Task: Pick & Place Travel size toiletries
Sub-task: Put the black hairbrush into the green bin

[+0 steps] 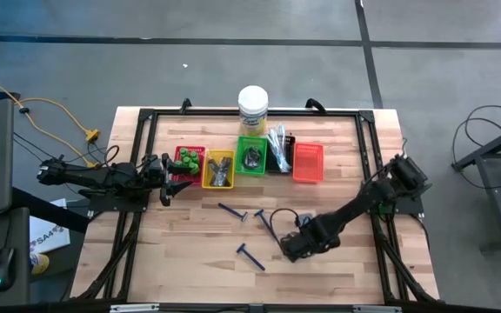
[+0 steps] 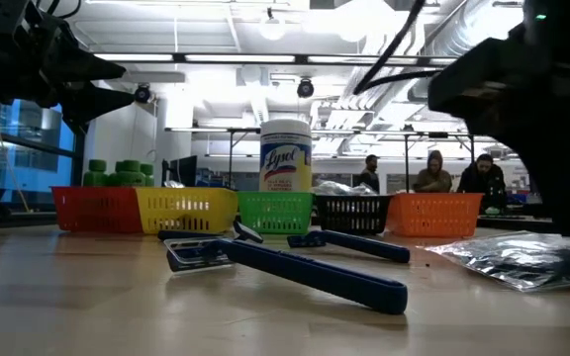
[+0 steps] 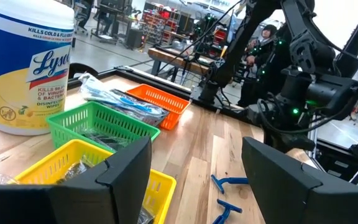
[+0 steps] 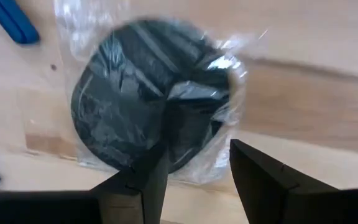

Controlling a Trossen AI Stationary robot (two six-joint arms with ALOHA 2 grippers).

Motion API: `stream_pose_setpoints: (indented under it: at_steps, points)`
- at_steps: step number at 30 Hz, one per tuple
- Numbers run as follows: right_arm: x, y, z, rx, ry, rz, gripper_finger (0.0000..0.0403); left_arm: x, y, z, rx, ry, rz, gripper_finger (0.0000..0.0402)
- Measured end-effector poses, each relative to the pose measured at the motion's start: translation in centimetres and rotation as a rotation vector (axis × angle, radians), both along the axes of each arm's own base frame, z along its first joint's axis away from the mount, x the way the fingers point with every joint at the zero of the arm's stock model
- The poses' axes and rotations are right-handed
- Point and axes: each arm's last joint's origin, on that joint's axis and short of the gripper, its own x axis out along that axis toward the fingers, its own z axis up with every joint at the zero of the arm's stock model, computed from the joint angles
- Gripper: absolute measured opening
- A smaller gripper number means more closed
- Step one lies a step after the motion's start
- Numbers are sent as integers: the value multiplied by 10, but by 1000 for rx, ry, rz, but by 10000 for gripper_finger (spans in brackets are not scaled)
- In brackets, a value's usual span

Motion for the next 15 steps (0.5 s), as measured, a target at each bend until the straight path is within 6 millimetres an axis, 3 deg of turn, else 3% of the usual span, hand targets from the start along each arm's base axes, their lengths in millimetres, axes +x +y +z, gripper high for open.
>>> stream_pose_setpoints:
  at_steps: [15]
  points:
    - [-27, 2, -18, 25, -235, -123, 161, 0, 0, 0, 0, 0, 0, 242]
